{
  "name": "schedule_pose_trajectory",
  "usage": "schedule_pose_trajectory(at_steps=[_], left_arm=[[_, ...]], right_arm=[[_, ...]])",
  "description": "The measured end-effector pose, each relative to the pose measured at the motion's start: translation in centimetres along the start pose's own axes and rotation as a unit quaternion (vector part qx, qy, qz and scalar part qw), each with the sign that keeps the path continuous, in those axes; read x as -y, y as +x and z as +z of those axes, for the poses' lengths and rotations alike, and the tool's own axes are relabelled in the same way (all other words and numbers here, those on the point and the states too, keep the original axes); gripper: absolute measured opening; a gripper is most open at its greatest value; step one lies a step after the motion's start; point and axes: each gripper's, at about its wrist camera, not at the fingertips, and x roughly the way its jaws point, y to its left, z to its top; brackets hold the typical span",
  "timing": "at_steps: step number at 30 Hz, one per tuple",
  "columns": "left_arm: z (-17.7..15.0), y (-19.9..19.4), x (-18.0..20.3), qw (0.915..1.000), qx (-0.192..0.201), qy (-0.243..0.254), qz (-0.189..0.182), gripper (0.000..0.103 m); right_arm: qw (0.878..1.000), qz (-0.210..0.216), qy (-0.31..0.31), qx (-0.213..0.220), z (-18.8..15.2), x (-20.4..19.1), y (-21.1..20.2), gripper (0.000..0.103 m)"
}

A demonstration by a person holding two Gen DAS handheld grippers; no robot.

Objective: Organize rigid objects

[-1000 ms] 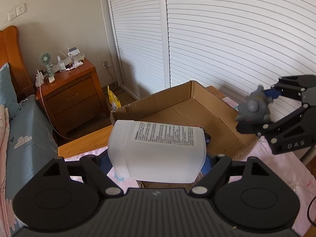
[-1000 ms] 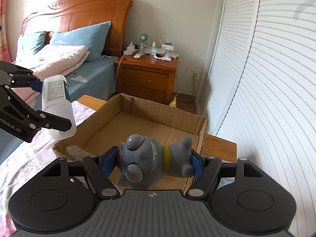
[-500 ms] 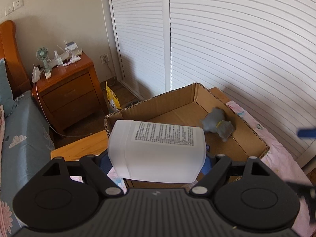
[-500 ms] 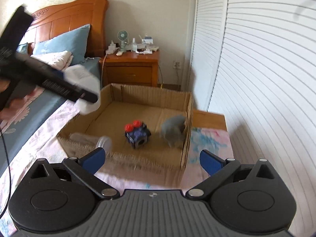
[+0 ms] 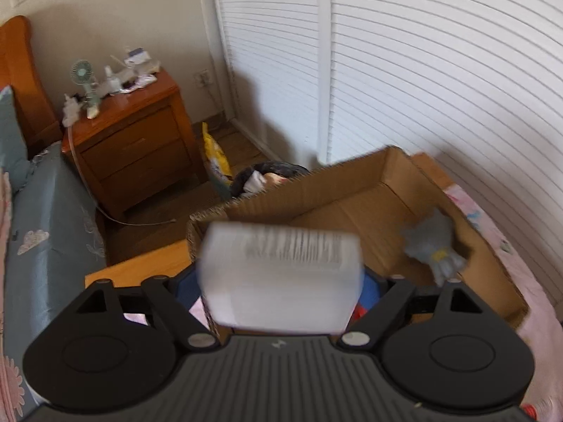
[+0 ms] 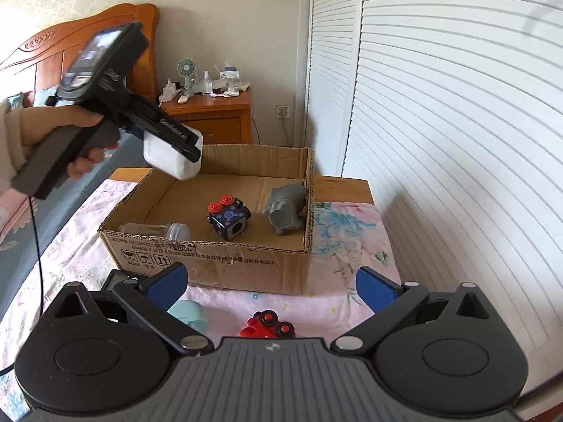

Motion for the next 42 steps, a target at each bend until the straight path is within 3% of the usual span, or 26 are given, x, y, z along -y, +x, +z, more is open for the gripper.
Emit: schedule_pose_trajectory(at_steps=[5,16,23,29,38,42], left_arm=[[-0.1,-0.8,-0.6,0.9997,0.008,-0.024,0.003,0.092],[-4.1,-6.3,0.7,0.9995,0.032,0.007,-0.001,0.096],[-9.5,-9.8,2.1,0.9986,0.048,0.019,-0.010,0.100],[-15.4,-10.6,2.8,0.9985,0.045,-0.014,-0.028,0.100],[-20.5,-11.4,4.8,0.9983,0.040,-0.030,0.029,0.100],[-21.5,-11.5,5.1,0.9982,0.034,-0.041,0.027,0.100]], right_arm=[[1.000,-0.006,0.002,-0.004,-0.5,0.2,-0.4,0.103],[1.000,-0.001,0.018,-0.007,-1.4,-0.4,-1.6,0.103],[0.999,-0.026,0.021,-0.023,-3.0,-0.2,-1.0,0.103],[0.998,-0.037,0.022,-0.043,-5.1,0.0,0.5,0.103],[0.997,-0.034,0.026,-0.063,-5.7,-1.3,4.9,0.103],[0.996,-0.044,0.026,-0.076,-6.0,-1.6,6.2,0.103]])
